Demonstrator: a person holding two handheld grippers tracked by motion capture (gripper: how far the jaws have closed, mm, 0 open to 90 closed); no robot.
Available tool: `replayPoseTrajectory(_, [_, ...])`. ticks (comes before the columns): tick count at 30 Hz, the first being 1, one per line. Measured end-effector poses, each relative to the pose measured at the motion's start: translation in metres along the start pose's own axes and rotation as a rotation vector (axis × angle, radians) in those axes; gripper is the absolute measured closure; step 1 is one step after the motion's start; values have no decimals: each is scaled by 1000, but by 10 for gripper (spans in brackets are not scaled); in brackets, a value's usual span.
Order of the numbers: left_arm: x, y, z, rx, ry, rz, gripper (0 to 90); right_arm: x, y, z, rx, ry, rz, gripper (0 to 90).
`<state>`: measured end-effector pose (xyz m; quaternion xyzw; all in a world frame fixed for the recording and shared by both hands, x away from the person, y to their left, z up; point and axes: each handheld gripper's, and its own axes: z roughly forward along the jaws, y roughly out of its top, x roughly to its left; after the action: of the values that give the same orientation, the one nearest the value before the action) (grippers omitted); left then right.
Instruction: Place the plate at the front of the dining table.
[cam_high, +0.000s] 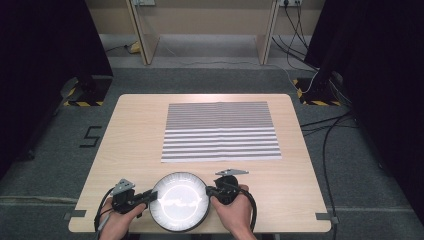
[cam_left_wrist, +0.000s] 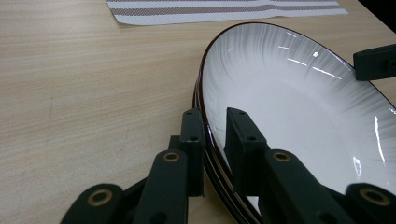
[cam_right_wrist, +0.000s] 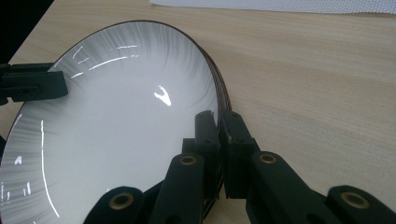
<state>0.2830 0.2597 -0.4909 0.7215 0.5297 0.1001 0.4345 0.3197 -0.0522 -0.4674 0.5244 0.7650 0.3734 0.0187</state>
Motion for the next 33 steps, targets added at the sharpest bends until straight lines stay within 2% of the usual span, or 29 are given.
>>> replayPoseTrajectory(7, [2, 2, 1, -12, -8, -21, 790, 1, 6, 6, -1, -5, -10, 873])
replayPoseTrajectory(13, [3, 2, 1, -20, -9, -22, 797, 0, 9, 9, -5, 2, -7, 873])
replayPoseTrajectory(24, [6, 5, 2, -44, -3, -13, 804, -1, 16, 14, 1, 11, -39, 867])
replayPoseTrajectory(28, [2, 4, 3, -53, 11, 11, 818, -1, 12, 11, 13, 33, -34, 820])
replayPoseTrajectory(30, [2, 4, 3, -54, 13, 13, 817, -1, 10, 6, 16, 29, -40, 809])
replayPoseTrajectory(33, [1, 3, 2, -56, 19, 17, 817, -2, 8, -2, 26, 42, -14, 834])
